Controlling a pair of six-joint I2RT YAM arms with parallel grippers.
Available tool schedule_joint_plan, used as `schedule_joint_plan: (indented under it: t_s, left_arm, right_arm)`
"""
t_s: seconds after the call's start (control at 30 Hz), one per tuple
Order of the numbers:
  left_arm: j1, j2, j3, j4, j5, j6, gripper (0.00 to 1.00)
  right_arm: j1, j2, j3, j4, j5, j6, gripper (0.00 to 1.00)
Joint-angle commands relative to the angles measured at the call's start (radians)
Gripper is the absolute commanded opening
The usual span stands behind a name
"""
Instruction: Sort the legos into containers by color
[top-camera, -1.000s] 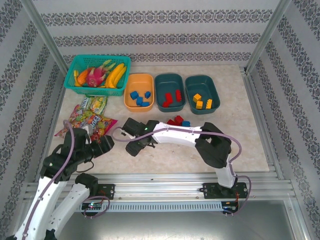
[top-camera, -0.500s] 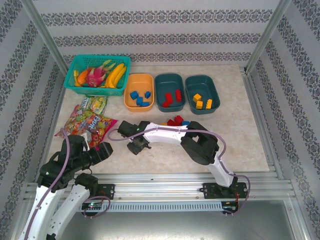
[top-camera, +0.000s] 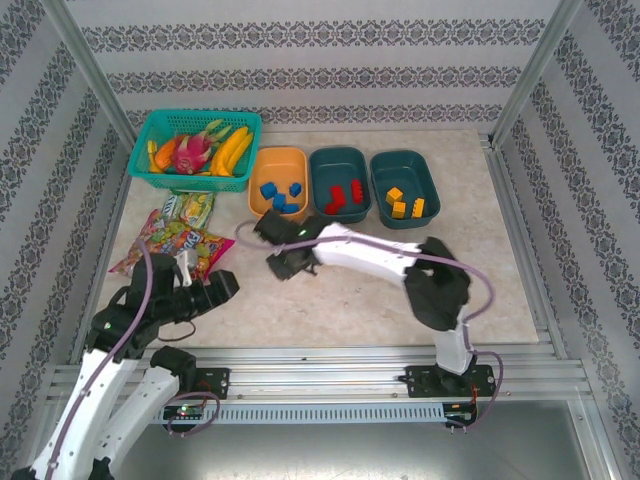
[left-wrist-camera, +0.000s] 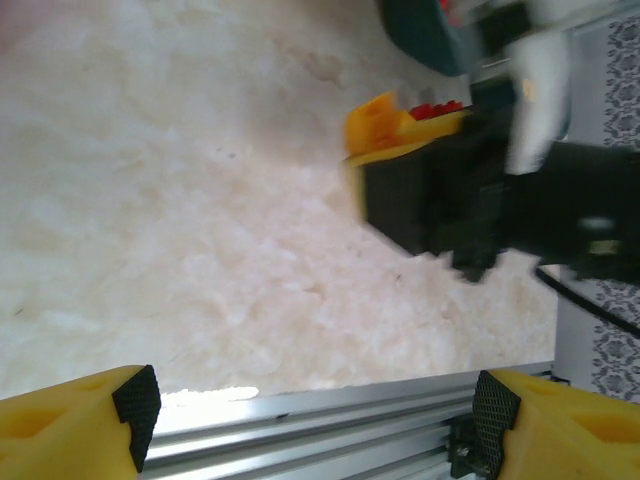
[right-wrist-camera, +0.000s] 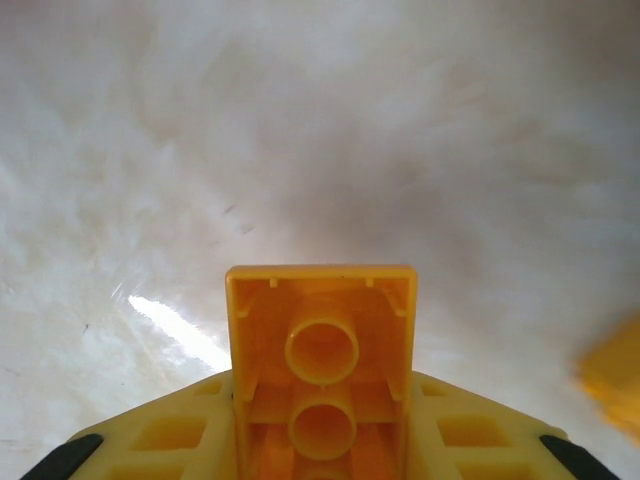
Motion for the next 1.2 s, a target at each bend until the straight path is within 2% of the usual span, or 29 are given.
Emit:
schedule_joint_plan:
  t_s: [0.0,0.1,0.23,0.5,0.73,1.17]
  left_arm:
    - [0.003,0.104,0.024,0.249,0.053,-0.035,0.84]
    - [-0.024,0.227,0.064,0.360,0.046,-0.039,0.85]
    - [-0.082,0.392,0.133,0.462,0.032,-0.031,0.85]
    - [-0.231,0.748,0.352,0.615,0.004,-0.011,0.86]
    - [-0.299,1.036,0.639,0.653,0.038,0.018,0.86]
    - [-0.331,1.487,1.243,0.452,0.057,0.118,0.83]
  right_arm:
    - [-0.139,-0.140,-0.050,-0.037,0.032,0.042,0.30]
    - [-0.287,-0.202,-0.091,-0.032,0.005,0.054,0.31]
    - [-0.461,-0.203,-0.087,-0.020,-0.027,0.066,0.31]
    - [-0.714,-0.014,0.083,-0.010,-0.074,0.144,0.32]
    - [-0.805,0.180,0.285,-0.064,-0.056,0.142,0.33]
    - [-0.880,0.409,0.525,-0.141,-0.071,0.144,0.36]
